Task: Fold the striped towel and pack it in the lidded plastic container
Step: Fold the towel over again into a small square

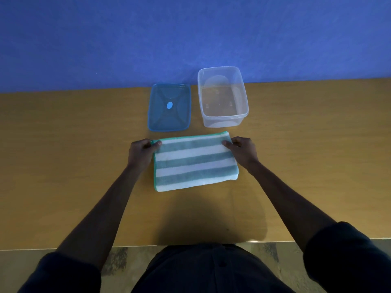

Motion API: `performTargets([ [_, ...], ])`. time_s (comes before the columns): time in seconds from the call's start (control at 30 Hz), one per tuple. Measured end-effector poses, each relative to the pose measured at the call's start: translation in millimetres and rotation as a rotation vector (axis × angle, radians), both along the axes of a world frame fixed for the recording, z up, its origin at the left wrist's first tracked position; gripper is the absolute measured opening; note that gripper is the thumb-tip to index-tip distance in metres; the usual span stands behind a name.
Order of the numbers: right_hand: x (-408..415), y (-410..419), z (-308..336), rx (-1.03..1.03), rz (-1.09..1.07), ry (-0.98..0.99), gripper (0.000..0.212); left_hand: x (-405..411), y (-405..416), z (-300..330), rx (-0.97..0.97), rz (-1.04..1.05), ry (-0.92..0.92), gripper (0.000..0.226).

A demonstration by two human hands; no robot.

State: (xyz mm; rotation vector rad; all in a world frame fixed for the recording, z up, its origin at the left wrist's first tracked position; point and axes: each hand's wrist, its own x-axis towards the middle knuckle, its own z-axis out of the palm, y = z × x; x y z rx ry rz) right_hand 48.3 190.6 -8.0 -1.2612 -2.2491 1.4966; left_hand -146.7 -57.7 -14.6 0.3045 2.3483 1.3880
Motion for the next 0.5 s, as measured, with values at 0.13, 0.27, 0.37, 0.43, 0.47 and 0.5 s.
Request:
performTargets([
  [0.13,-7,-1,-9,0.077,0.003,-0.087,0.030,-4,5,-8,-0.146,0.006,0.050,0.022],
  [0.27,-8,-5,-10,0.245,-0.006,-0.154,0.039,-4,9,-13,-0.273,-0.001,0.117,0.022],
  [0.37,-5,-7,-8,0.319,0.033,-0.235,0.048,-4,10,-11,-0.341,-0.026,0.154,0.029],
  [0.43,-1,-9,-5,0.345,0.060,-0.299,0.055,-2,10,-8,-0.437,-0.092,0.259,0.037],
  [0.47,3,-10,-4,0.357,0.066,-0.323,0.057,0,12,-6,-0.485,-0.133,0.331,0.040],
  [0.5,8,-11,-3,0.366,0.070,-0.343,0.058,2,14,-2,-0.507,-0.174,0.402,0.043],
])
